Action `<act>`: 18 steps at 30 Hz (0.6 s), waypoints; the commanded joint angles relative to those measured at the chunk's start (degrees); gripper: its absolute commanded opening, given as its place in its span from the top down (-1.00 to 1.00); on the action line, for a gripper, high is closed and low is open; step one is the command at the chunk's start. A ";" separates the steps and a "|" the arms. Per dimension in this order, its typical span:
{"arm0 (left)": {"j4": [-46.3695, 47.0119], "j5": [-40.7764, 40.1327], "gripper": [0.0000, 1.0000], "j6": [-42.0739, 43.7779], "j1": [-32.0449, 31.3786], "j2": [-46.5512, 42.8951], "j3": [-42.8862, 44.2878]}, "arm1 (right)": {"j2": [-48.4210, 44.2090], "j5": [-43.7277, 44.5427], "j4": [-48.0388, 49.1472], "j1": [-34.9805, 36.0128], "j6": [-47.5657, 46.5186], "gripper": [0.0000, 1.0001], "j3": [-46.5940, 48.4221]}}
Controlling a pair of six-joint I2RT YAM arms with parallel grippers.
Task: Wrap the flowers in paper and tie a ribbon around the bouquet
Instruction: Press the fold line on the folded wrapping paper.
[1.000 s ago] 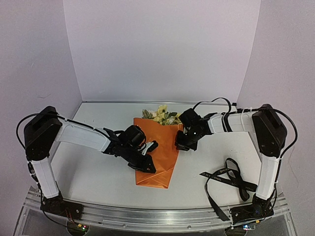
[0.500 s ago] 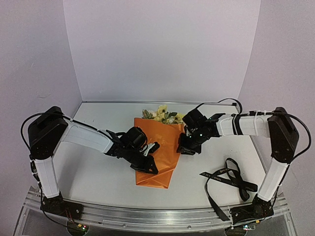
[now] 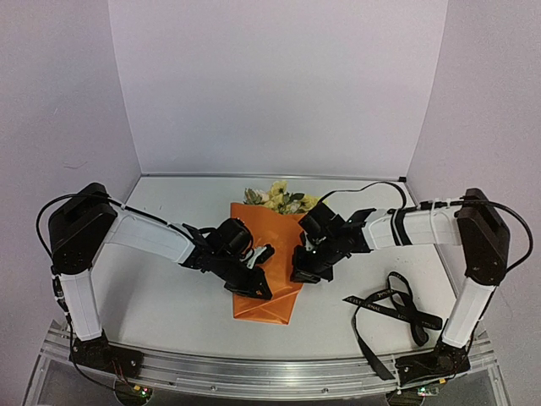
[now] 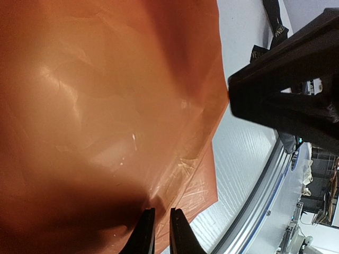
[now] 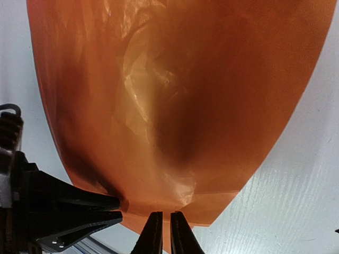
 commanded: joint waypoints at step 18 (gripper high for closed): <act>3.48 0.09 0.77 -1.89 0.90 -5.38 -6.12 | 6.49 2.30 7.11 2.08 4.64 0.90 -4.32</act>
